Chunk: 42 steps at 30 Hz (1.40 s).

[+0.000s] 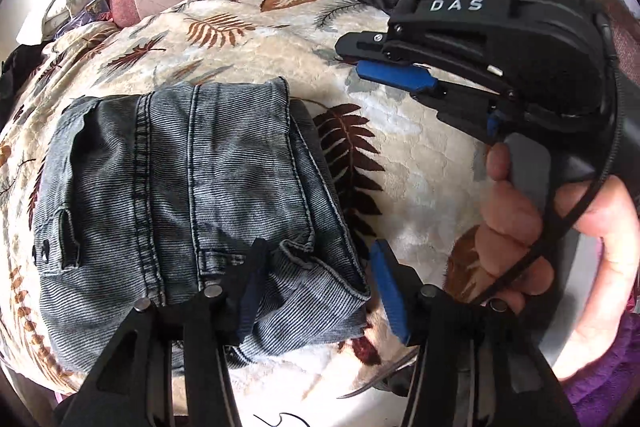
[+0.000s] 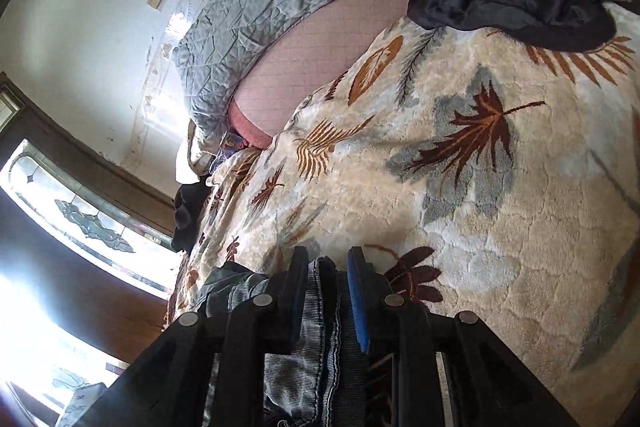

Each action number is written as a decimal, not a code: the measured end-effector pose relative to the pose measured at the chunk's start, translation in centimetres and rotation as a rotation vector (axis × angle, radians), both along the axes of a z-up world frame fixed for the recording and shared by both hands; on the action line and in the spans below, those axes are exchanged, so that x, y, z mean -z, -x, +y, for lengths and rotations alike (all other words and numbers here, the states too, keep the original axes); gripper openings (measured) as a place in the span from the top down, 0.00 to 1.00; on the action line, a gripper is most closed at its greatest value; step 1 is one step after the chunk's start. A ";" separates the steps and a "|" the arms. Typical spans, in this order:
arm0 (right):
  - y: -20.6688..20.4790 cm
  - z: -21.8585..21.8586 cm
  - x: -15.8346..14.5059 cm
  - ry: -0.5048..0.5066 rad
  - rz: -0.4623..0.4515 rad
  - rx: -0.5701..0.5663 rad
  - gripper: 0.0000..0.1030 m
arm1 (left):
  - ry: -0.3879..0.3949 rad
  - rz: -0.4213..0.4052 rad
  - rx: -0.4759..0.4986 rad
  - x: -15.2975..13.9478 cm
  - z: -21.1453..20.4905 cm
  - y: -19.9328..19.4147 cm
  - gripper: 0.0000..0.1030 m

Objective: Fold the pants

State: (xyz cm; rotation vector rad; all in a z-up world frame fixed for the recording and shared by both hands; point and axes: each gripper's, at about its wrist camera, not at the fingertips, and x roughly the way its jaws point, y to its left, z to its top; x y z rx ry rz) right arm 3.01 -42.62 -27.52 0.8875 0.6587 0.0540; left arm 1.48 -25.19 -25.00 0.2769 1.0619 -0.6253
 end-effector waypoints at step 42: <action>-7.0 10.2 2.7 0.244 0.164 -0.253 0.62 | -0.185 -0.163 -0.476 3.5 13.0 -15.3 0.19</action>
